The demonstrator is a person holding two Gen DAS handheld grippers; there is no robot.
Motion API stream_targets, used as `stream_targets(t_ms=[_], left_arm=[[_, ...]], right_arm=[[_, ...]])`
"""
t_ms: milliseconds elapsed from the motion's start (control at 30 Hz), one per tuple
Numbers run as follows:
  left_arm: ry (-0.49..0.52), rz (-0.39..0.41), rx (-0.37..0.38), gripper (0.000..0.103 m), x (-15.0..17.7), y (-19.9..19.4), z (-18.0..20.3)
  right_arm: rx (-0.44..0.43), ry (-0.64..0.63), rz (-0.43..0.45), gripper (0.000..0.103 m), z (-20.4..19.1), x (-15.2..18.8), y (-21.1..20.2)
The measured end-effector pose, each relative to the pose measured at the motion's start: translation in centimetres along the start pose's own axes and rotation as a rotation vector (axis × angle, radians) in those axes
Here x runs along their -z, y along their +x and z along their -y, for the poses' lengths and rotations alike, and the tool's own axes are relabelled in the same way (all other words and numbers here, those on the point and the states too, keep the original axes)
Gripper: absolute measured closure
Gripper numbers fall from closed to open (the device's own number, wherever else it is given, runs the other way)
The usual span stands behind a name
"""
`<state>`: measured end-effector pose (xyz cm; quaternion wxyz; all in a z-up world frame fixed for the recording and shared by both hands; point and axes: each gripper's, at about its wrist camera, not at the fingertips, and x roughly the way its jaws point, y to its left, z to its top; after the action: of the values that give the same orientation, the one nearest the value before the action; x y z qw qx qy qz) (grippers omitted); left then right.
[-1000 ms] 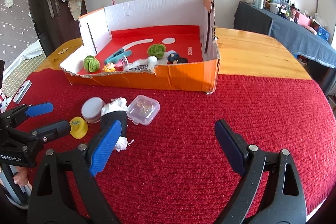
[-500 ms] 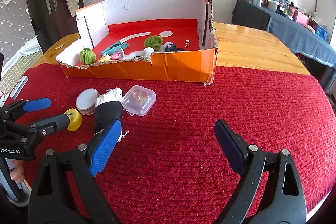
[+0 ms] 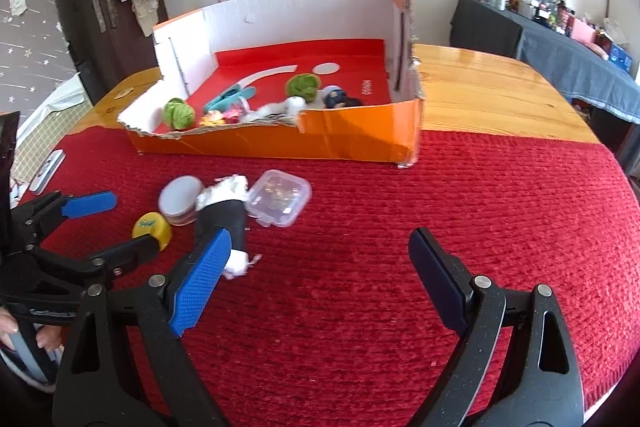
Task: Organize objects
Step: 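Grasp the yellow lid with the left gripper while the right gripper grasps the black-and-white cylinder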
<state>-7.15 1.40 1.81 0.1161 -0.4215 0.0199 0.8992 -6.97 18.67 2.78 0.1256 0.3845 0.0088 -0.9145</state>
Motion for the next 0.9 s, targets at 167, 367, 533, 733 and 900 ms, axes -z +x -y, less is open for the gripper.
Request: stream_targets(t_ms=[167,367,533,733,900], left_arm=[[0.001,-0.004,-0.014,0.009,-0.3,0.1,-1.1],[0.023,-0.003,0.001,0.018,-0.4,-0.1,-2.1],[0.051,0.006,0.034,0.024,-0.1,-0.5,-2.0],[0.051,0.015,0.077,0.028,0.4,-0.9,-2.2],[0.05,0.021,0.121,0.047,0.5,-1.0,-2.0]], right_arm=[[-0.059,-0.022,-0.027,0.012,-1.4,-0.1,0.5],[-0.065,-0.059,-0.069,0.012,-3.0,-0.1,1.8],[-0.054,-0.078,-0.084,0.015,-3.7,-0.1,2.3],[-0.039,-0.12,-0.086,0.034,-4.9,-0.2,2.6],[-0.04,-0.149,-0.086,0.049,-5.7,-0.3,2.8]])
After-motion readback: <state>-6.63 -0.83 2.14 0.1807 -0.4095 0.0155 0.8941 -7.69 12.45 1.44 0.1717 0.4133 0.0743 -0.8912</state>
